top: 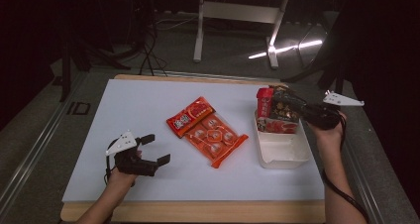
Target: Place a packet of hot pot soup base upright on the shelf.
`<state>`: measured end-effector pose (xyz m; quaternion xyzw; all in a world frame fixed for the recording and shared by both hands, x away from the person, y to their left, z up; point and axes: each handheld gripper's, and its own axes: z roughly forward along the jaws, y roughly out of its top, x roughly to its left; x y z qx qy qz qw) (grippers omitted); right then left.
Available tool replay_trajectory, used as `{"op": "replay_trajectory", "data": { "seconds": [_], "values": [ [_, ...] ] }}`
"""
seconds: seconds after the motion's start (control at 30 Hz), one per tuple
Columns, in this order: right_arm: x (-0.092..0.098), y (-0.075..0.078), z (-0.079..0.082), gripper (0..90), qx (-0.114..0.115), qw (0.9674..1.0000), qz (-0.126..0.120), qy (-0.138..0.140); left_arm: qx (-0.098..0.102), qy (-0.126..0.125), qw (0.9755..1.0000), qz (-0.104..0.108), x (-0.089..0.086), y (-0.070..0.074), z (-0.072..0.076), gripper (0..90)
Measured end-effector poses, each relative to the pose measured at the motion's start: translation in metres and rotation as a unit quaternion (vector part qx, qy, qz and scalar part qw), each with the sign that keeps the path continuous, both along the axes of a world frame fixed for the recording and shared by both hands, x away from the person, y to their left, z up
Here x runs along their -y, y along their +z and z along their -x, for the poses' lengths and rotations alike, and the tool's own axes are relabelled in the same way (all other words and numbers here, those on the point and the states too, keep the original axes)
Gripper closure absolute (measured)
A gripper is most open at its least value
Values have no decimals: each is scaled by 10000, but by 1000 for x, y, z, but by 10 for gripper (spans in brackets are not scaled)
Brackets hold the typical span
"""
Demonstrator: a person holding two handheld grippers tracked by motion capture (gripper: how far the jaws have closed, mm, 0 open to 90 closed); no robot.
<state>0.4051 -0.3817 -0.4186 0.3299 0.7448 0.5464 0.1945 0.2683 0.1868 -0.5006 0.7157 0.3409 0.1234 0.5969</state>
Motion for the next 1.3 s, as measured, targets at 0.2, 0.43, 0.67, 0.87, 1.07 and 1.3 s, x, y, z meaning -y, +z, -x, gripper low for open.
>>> {"op": "replay_trajectory", "data": {
  "seconds": [0.2,0.43,0.67,0.87,1.07,1.3],
  "values": [
    [8,-6,2,731,-20,10000,-28,-90,4,-29,10000,1,1,0,0,18],
    [21,-14,6,715,-101,9997,-92,-182,42,-36,10000,-9,1,0,-1,18],
    [22,-1,17,555,-60,9995,-61,-297,185,-86,9997,-96,1,0,1,18],
    [23,24,36,433,163,9982,-148,-563,186,-200,9996,-116,4,1,1,19],
    [4,46,61,279,317,9971,-98,-690,60,-312,9995,39,4,1,0,39],
    [-19,60,85,141,537,9965,-223,-594,-238,-569,9978,-238,11,3,-1,39]
  ]
}}
